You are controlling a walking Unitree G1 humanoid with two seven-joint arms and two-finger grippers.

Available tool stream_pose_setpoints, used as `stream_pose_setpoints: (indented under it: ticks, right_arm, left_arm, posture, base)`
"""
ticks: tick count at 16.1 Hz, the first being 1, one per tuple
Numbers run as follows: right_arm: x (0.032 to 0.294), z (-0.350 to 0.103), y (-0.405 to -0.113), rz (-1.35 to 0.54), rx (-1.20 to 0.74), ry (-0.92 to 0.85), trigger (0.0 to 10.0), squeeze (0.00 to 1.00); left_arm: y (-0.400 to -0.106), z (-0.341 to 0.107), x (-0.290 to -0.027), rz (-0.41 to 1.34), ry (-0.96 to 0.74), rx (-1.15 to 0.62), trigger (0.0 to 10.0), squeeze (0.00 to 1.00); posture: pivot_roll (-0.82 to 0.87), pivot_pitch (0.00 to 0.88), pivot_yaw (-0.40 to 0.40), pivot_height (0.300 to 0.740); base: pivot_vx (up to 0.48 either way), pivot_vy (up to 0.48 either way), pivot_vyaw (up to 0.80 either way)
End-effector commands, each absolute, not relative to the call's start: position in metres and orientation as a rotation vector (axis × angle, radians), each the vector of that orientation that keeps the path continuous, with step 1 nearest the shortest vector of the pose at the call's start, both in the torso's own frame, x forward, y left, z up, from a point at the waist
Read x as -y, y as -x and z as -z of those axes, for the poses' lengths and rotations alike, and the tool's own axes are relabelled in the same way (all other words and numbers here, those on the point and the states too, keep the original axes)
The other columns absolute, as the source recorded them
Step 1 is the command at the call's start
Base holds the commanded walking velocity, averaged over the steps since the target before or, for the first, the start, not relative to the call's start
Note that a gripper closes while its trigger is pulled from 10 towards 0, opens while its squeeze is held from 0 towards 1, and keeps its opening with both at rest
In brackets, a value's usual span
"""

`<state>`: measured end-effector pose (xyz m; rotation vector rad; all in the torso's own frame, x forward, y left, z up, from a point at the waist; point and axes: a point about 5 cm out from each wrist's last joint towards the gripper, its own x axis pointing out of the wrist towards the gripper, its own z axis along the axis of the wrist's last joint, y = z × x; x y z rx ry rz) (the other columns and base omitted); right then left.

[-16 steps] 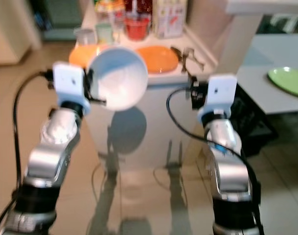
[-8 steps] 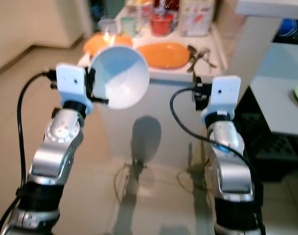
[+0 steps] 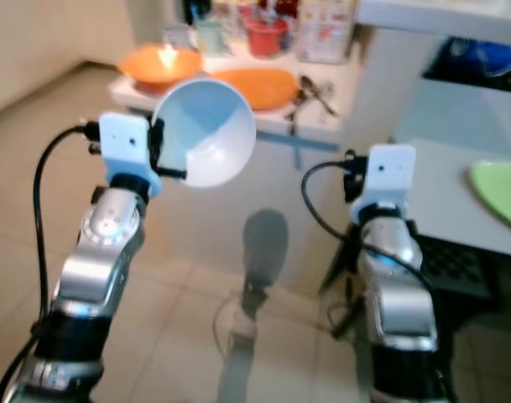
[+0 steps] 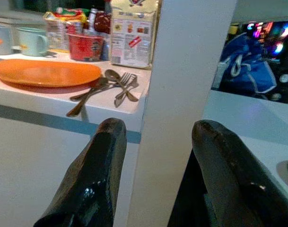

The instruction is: Setting the table

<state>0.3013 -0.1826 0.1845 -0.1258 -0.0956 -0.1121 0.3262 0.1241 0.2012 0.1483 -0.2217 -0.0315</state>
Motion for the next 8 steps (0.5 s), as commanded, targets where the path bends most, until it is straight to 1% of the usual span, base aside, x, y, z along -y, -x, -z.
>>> stream_pose_setpoints:
  ticks: [1,5,8]
  right_arm:
    - [0.1853,-0.1878,-0.3035,0.136,0.101,0.125,10.0,0.00]
    - [0.1858,-0.1884,-0.3021,0.131,0.100,0.117,10.0,0.00]
    - [0.1895,-0.1876,-0.2986,0.151,0.097,0.111,10.0,0.00]
  left_arm:
    - [-0.3261,-0.2143,-0.1251,0.016,-0.146,0.284,10.0,0.00]
    - [-0.3278,-0.2142,-0.1226,0.021,-0.143,0.288,10.0,0.00]
    - [-0.3254,-0.2084,-0.1174,0.051,-0.147,0.273,10.0,0.00]
  posture:
    - [-0.04,0.000,0.024,0.740]
    - [-0.04,0.000,0.023,0.740]
    - [-0.06,0.000,0.042,0.740]
  base:
    - [0.000,-0.480,0.00]
    - [0.000,-0.480,0.00]
    - [0.000,-0.480,0.00]
